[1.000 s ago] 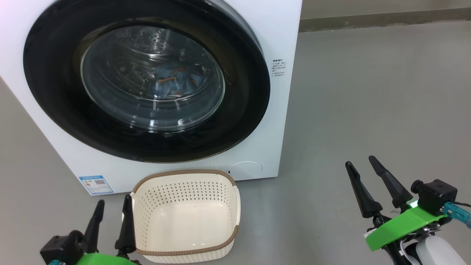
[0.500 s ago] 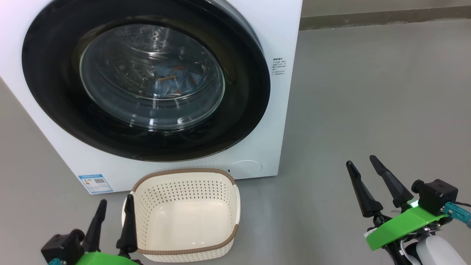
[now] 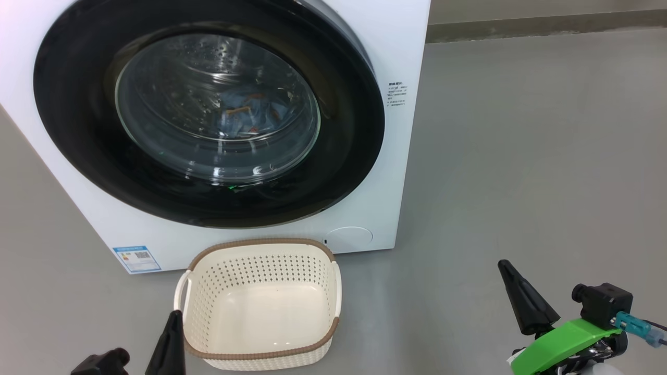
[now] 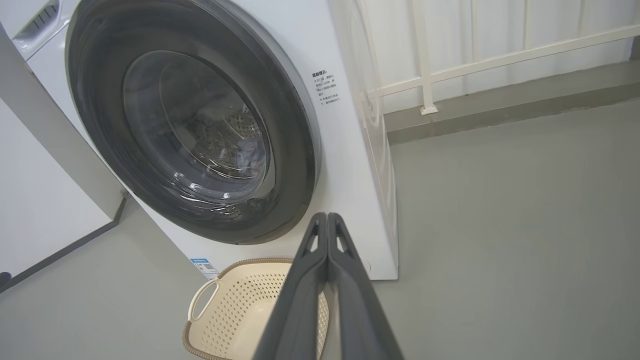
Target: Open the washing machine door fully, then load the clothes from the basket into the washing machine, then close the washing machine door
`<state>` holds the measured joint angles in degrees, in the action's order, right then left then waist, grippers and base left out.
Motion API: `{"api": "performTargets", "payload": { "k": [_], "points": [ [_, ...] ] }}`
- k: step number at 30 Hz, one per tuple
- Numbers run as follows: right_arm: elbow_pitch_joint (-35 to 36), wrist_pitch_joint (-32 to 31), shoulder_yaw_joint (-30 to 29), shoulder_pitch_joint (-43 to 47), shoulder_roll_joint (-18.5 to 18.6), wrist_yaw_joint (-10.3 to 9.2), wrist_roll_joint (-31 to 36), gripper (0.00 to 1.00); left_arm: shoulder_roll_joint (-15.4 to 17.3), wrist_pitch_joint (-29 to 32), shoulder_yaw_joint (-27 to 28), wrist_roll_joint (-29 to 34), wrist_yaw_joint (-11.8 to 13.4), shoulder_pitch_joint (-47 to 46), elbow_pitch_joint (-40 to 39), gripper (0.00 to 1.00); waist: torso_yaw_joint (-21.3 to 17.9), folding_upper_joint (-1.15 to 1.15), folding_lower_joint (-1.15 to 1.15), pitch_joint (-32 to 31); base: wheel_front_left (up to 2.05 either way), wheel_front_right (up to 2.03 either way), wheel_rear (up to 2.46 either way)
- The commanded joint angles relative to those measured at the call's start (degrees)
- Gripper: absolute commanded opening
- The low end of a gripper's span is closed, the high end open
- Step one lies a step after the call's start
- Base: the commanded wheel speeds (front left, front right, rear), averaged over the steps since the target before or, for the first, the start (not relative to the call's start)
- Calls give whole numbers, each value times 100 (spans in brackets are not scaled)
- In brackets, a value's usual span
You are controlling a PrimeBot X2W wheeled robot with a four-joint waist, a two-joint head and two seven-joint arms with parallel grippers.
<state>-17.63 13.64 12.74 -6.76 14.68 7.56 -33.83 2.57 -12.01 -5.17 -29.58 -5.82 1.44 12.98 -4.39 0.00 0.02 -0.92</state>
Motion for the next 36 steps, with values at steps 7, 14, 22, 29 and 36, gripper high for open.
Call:
{"api": "performTargets", "payload": {
  "k": [7, 14, 22, 29, 36],
  "points": [
    [154, -136, -178, -148, -23, -1, -507, 0, 47, 134, 137, -485, -16, -193, -111, 0, 31, 0, -1, 15, 0, 0, 0],
    [165, -248, -280, -137, -89, -1, -857, 0, 46, 242, 201, -855, -25, -232, -96, 0, 57, 0, -1, 20, 0, 0, 0],
    [178, -375, -396, -125, -165, -2, -1253, 0, 45, 367, 276, -1275, -35, -276, -78, 0, 87, 0, -1, 26, 0, 0, 0],
    [189, -488, -499, -114, -232, -2, -1600, 0, 44, 476, 343, -1642, -43, -315, -63, 0, 113, 0, -1, 31, 0, 0, 0],
    [198, -583, -586, -104, -289, -3, -1894, 0, 43, 569, 399, -1953, -51, -349, -50, 0, 135, 0, -1, 35, 0, 0, 0]
  ]
}}
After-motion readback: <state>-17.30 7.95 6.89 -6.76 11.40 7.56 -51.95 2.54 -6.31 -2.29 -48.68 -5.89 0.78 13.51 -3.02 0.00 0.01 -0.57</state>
